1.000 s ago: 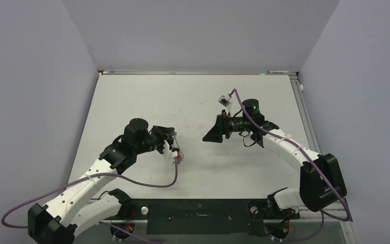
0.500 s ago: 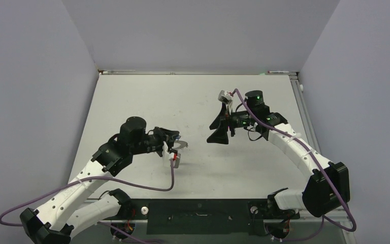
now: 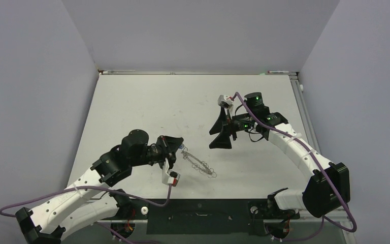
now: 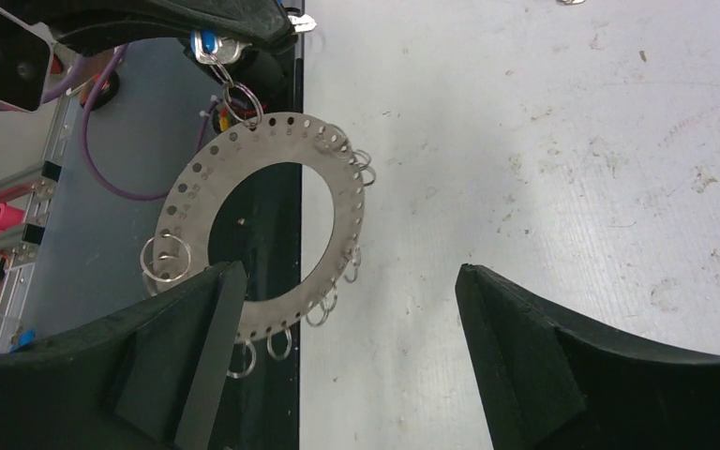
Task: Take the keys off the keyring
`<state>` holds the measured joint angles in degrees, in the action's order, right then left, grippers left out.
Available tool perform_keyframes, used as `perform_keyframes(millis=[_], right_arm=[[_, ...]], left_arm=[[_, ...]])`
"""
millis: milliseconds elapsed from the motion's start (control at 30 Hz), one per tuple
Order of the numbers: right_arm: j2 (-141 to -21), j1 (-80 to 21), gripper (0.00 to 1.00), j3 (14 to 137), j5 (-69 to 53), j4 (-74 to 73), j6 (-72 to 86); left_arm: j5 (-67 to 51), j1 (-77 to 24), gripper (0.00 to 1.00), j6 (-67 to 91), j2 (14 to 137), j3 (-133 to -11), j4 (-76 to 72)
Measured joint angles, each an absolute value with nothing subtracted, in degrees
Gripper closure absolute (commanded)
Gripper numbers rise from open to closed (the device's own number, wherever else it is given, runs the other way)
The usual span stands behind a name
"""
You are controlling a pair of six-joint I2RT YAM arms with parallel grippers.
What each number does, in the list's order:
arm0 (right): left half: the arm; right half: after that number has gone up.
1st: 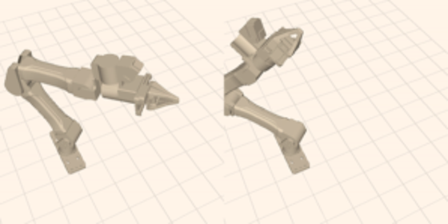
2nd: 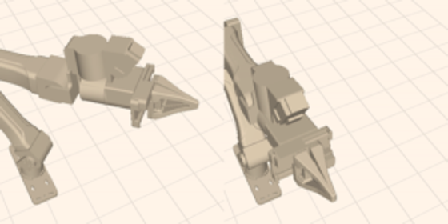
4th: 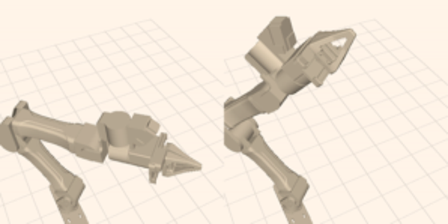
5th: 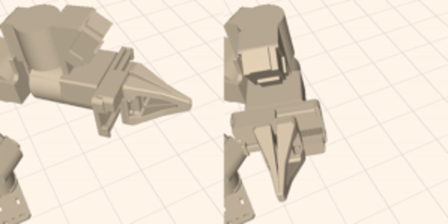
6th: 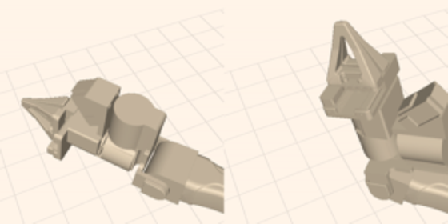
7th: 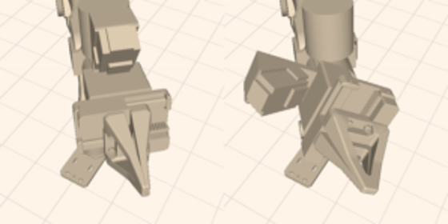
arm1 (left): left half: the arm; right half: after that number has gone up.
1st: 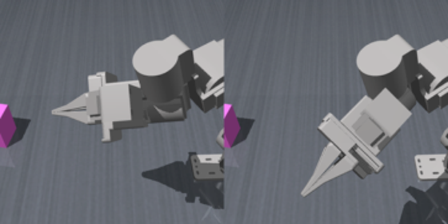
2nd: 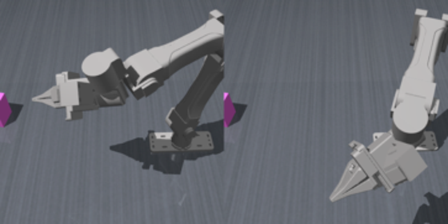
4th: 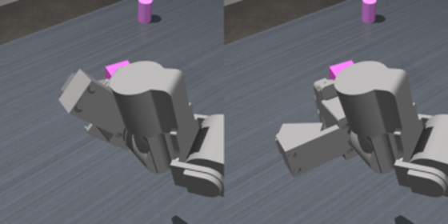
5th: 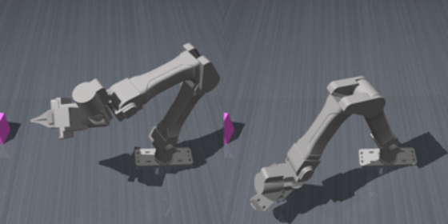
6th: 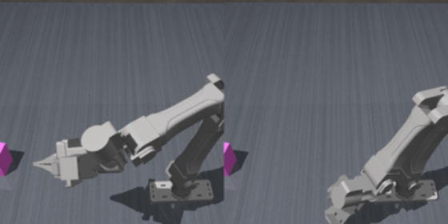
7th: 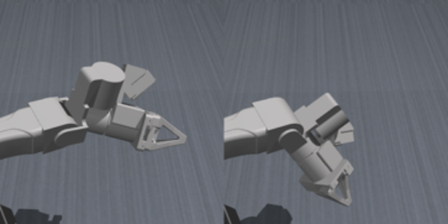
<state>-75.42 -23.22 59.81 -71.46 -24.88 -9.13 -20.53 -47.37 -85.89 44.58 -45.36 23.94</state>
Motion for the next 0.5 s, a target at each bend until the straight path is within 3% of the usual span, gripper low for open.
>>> perform_keyframes(millis=[500], right_arm=[[-75.4,-27.2,0.34,60.69,-72.93,-29.04,-15.46]], left_arm=[[-16.27,-51.18,1.0,-101.75,42.54,-40.1,17.1]])
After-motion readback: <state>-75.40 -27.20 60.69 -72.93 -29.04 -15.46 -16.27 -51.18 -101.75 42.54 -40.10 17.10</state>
